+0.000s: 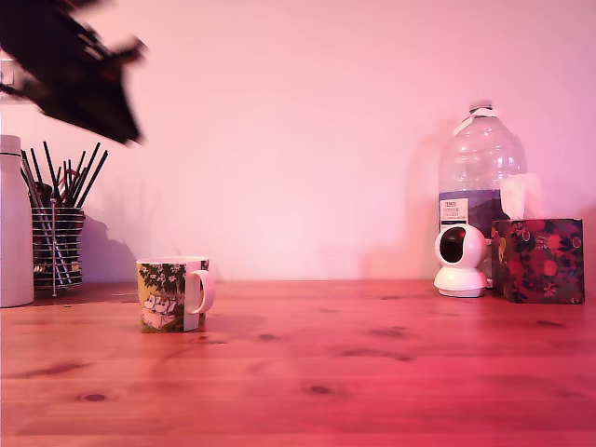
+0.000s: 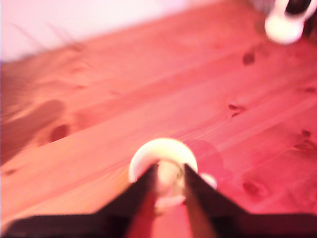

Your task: Pick up the coffee capsules from the table one by one and drop them inside the nearest coffee cup

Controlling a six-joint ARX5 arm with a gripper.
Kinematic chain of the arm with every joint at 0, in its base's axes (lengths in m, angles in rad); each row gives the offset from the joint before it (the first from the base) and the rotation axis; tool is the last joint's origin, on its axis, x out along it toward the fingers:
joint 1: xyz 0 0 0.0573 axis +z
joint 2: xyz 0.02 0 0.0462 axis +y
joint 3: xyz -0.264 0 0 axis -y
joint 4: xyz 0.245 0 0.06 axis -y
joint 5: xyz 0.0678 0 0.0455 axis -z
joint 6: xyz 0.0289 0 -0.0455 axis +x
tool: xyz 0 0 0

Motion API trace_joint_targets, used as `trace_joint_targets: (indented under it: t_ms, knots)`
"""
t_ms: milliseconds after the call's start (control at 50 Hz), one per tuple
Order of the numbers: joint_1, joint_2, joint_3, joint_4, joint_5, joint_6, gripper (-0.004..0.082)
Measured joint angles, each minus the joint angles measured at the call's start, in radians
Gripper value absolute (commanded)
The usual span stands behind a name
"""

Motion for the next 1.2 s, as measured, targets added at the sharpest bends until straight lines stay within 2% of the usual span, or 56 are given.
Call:
trace_joint_targets:
  t_ms: [80,200,300,540,720,860,1060,1200]
  knots:
    - [0.010,-0.062,-0.080,0.026,0.000,-0.023,-0.0024]
    - [0.014,-0.157,-0.220,0.066,-0.008,-0.030,-0.0024]
    - [0.014,-0.254,-0.329,0.087,-0.010,-0.053,-0.0024]
    - [0.015,-0.500,-0.523,0.106,-0.052,-0.090,-0.0024]
    - [0.021,-0.696,-0.649,0.123,-0.084,-0.151,-0.0024]
    - [0.021,-0.835,-0.673,0.126,-0.096,-0.203,-0.0024]
    - [0.021,-0.996,-0.679,0.095,-0.125,-0.225,-0.0024]
    - [0.021,-1.024,-0.680,0.092,-0.129,-0.232,-0.0024]
